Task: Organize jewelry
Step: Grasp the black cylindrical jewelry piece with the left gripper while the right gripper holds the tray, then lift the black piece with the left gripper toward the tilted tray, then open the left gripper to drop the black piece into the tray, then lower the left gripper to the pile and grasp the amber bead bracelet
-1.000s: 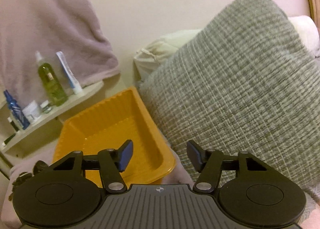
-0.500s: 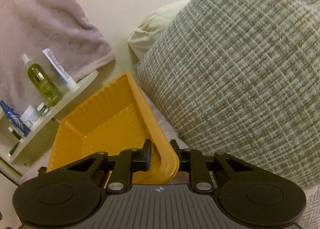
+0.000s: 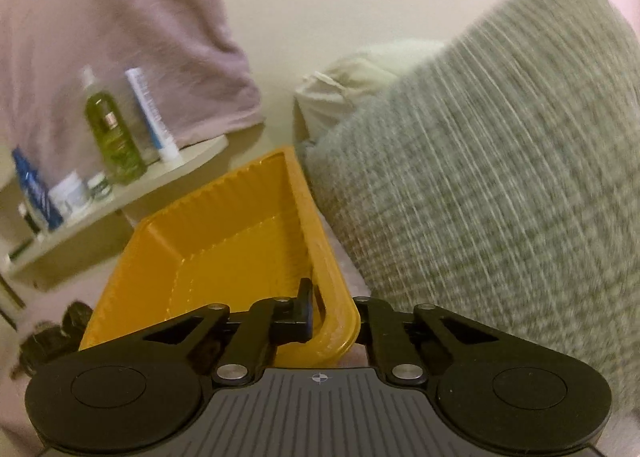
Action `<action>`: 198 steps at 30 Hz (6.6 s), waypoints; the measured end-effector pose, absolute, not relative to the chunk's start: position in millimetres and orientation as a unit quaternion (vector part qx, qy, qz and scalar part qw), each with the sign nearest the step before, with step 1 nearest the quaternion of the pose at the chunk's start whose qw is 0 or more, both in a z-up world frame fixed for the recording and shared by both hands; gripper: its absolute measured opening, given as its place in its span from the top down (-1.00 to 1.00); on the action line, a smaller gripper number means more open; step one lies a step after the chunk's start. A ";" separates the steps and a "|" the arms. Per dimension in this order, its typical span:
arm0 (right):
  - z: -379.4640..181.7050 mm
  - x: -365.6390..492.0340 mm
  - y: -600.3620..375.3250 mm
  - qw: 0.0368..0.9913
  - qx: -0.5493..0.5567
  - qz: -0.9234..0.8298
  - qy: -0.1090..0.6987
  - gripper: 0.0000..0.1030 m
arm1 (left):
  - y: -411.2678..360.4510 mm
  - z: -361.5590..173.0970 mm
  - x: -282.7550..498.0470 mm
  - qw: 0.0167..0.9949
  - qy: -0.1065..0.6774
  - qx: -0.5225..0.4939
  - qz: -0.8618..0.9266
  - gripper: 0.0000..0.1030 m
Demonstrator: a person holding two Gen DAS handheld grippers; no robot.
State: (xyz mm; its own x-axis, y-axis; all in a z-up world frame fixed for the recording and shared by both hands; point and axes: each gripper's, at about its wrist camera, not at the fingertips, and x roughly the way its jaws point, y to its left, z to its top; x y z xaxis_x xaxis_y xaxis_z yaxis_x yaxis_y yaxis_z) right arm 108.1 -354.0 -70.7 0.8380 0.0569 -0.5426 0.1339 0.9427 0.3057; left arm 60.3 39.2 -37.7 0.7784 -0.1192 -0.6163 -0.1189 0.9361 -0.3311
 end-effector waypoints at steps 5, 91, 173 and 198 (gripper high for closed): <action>-54.6 107.4 -329.7 0.961 0.077 -0.019 0.266 0.86 | 63.0 -39.2 71.4 0.936 0.320 -0.147 0.020 -0.81; -12.2 126.2 -280.4 0.950 -0.096 0.028 0.294 0.89 | -19.4 -82.3 167.7 0.878 0.398 0.151 -0.218 0.66; -23.4 109.8 -259.0 0.950 -0.161 0.027 0.266 0.91 | 70.3 -72.9 100.9 0.937 0.342 0.074 -0.020 0.41; -24.3 109.9 -259.8 0.950 -0.160 0.025 0.266 0.91 | 14.3 -95.4 129.0 0.932 0.339 0.079 -0.103 0.40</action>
State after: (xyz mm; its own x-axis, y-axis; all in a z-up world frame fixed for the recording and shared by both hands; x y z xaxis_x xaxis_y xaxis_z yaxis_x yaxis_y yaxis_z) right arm 109.9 -259.8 -24.3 0.8577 -0.0366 -0.5129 -0.1333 0.9475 -0.2905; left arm 129.0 14.3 -95.4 0.7496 -0.1379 -0.6474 0.2449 0.9664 0.0778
